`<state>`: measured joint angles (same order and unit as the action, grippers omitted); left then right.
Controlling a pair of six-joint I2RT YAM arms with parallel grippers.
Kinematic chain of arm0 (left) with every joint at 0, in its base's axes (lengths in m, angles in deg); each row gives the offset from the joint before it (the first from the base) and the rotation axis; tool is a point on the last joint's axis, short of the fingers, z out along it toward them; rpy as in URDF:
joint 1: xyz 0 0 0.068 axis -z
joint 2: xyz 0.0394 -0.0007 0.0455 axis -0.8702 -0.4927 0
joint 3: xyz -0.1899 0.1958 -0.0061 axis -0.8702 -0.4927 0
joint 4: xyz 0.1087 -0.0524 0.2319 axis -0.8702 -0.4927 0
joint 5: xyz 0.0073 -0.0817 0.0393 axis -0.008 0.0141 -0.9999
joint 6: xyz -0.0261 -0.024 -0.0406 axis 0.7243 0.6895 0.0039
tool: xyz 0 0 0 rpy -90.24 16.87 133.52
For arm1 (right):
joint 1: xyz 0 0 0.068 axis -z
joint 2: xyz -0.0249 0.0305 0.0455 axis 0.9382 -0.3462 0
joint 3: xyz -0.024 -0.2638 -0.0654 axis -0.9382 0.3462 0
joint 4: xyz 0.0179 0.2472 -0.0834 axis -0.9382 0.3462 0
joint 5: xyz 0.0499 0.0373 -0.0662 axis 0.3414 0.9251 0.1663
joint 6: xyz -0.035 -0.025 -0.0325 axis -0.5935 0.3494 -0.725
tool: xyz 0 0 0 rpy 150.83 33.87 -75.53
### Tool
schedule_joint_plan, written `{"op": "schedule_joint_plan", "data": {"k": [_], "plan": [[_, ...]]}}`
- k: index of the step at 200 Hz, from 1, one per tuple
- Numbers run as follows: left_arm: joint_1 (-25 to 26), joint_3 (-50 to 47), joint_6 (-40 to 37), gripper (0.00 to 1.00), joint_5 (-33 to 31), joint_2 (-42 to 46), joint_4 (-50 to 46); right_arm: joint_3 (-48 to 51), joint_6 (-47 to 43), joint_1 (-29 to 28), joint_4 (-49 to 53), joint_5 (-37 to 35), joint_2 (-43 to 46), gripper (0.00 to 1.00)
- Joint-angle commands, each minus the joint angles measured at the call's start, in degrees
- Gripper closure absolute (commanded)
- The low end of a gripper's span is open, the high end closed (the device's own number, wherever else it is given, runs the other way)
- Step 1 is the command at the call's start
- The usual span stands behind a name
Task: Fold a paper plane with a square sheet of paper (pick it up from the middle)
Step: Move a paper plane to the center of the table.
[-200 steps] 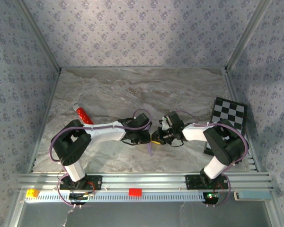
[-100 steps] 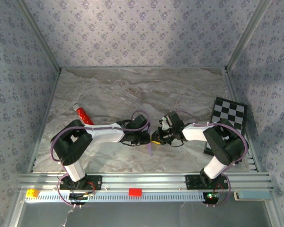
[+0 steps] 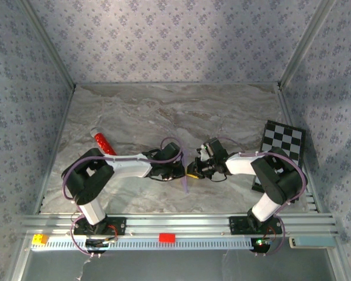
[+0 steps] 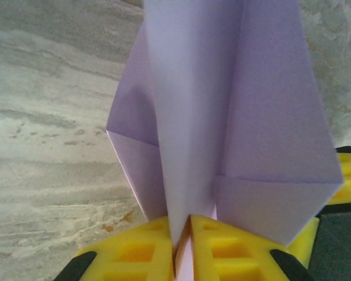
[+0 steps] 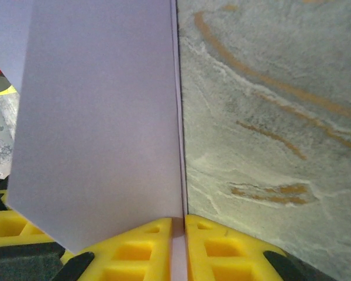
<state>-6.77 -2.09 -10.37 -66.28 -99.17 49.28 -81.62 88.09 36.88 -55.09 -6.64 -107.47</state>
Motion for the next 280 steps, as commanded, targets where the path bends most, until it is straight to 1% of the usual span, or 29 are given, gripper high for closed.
{"op": "schedule_joint_plan", "data": {"k": [1,25,40,67,99,116,136,139,204,240,280], "plan": [[-0.5,-0.9,0.9,0.89,-0.5,2.6,1.2,0.9,0.6,0.1,-1.0,0.8,-0.9,0.85],[-0.8,-0.6,0.2,0.90,-2.3,4.5,-1.2,1.0,0.6,0.6,-0.7,0.7,-0.1,0.85],[-1.0,0.4,-1.4,0.92,-3.9,5.4,-4.5,1.1,0.5,1.0,-0.4,0.7,0.4,0.85],[-1.2,3.7,-4.5,0.93,-7.1,6.1,-12.5,1.0,-0.1,1.7,0.4,0.6,1.5,0.85],[-1.2,11.1,-8.3,0.95,-13.2,3.1,-27.1,1.0,-0.9,2.3,2.2,-0.7,2.6,0.85],[-1.2,14.0,-10.1,0.95,-14.9,1.2,-31.5,0.8,-1.1,2.3,3.1,-1.2,3.0,0.85],[-1.2,16.7,-11.6,0.95,-15.4,-1.2,-33.8,0.6,-1.6,2.4,4.0,-1.7,3.4,0.85],[-1.1,17.0,-11.7,0.95,-15.4,-1.5,-35.3,0.6,-1.6,2.4,4.1,-1.8,3.4,0.85],[-1.0,21.1,-14.1,0.93,-15.3,-5.5,-39.5,0.4,-1.8,2.4,4.7,-2.7,3.8,0.84],[-0.9,21.1,-14.2,0.86,-14.6,-5.6,-38.8,0.4,-1.9,2.4,4.7,-2.7,3.5,0.85],[-0.9,20.6,-14.0,0.84,-13.4,-5.9,-37.4,0.4,-1.9,2.4,4.7,-2.7,3.6,0.84]]}}
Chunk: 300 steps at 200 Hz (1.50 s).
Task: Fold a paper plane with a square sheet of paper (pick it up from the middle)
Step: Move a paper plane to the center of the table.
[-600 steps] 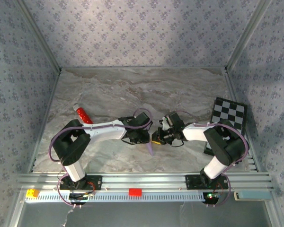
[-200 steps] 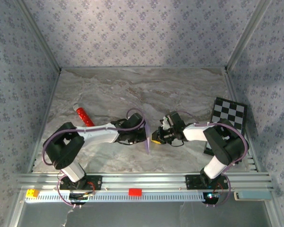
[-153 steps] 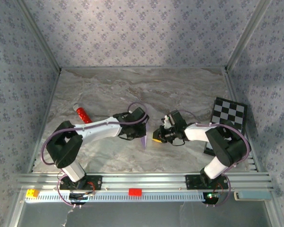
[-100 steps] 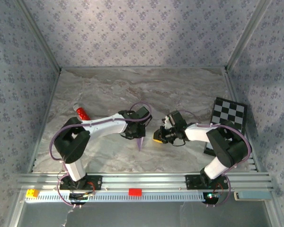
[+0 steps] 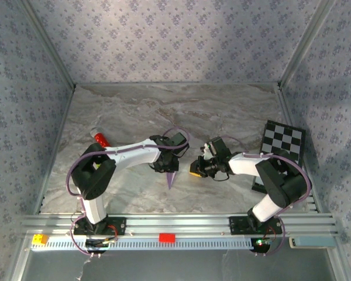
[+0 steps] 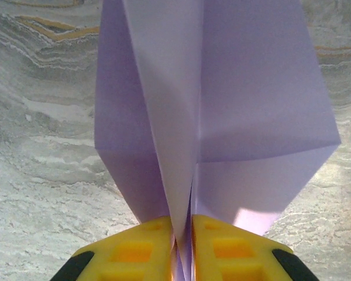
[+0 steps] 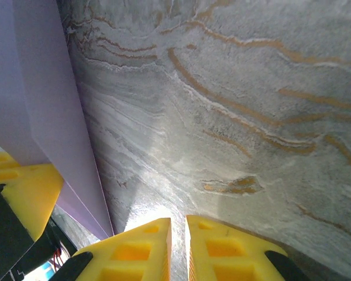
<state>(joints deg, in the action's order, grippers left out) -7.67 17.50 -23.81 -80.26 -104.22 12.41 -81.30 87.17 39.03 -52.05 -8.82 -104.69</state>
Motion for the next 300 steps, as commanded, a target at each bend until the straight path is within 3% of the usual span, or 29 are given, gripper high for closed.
{"op": "schedule_joint_plan", "data": {"k": [1,85,185,300], "plan": [[0.1,1.0,-0.6,0.84,0.7,-0.8,-0.5,0.1,-1.0,0.3,1.7,-0.6,0.7,0.84],[0.0,0.4,0.1,0.83,2.1,-2.0,1.9,0.3,-1.0,0.3,1.7,-0.6,0.6,0.84],[0.5,0.3,0.6,0.82,-2.1,-1.9,0.6,0.2,-0.8,0.1,1.4,-0.6,0.2,0.84],[0.6,-1.2,1.1,0.82,-1.0,-2.9,2.4,0.0,-0.8,0.2,1.2,-0.5,-0.2,0.84]]}}
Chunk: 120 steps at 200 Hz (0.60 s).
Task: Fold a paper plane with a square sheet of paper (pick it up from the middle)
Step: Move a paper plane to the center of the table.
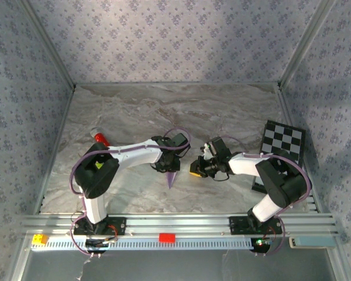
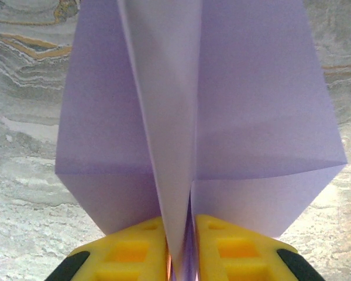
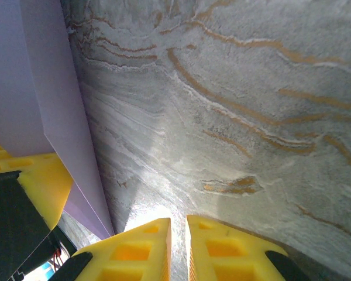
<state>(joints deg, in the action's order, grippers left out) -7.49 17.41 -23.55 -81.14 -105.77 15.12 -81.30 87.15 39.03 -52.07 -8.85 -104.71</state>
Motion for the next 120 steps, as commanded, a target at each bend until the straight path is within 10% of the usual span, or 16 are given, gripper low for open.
{"op": "schedule_joint_plan", "data": {"k": [1,120], "plan": [[0.4,-1.1,0.8,0.82,-0.2,-1.4,-0.3,0.0,-0.8,0.2,1.3,-0.4,-0.2,0.84],[0.5,-1.6,1.2,0.82,-1.1,-3.7,1.8,-0.6,-0.6,0.0,2.1,-0.6,1.5,0.84]]}}
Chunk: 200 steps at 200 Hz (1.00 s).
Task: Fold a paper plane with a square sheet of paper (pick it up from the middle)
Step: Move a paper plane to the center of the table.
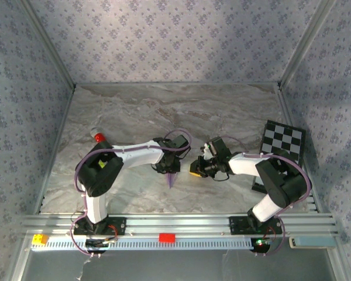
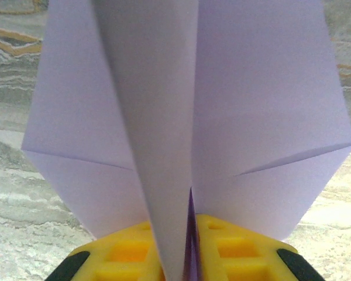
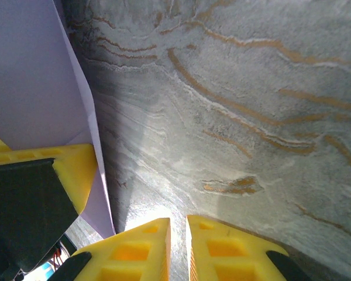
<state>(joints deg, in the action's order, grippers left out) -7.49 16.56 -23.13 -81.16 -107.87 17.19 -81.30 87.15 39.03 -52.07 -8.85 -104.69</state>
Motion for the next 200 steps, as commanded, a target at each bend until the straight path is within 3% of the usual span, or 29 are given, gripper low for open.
{"op": "schedule_joint_plan", "data": {"k": [1,53,76,200], "plan": [[0.5,-0.7,0.8,0.82,-1.1,-1.6,-0.3,-0.6,-0.6,0.0,2.1,-0.7,1.6,0.84],[0.5,0.7,-0.1,0.80,-2.2,-4.6,-1.0,-1.3,-2.5,0.1,6.9,-4.2,5.5,0.83],[0.4,2.1,-0.3,0.73,-2.5,-5.8,-1.6,-1.6,-3.3,0.3,8.9,-6.4,7.6,0.83],[-0.6,6.1,-0.4,0.57,-4.0,-9.7,-3.6,1.0,-3.8,4.5,13.0,-11.2,16.6,0.78]]}}
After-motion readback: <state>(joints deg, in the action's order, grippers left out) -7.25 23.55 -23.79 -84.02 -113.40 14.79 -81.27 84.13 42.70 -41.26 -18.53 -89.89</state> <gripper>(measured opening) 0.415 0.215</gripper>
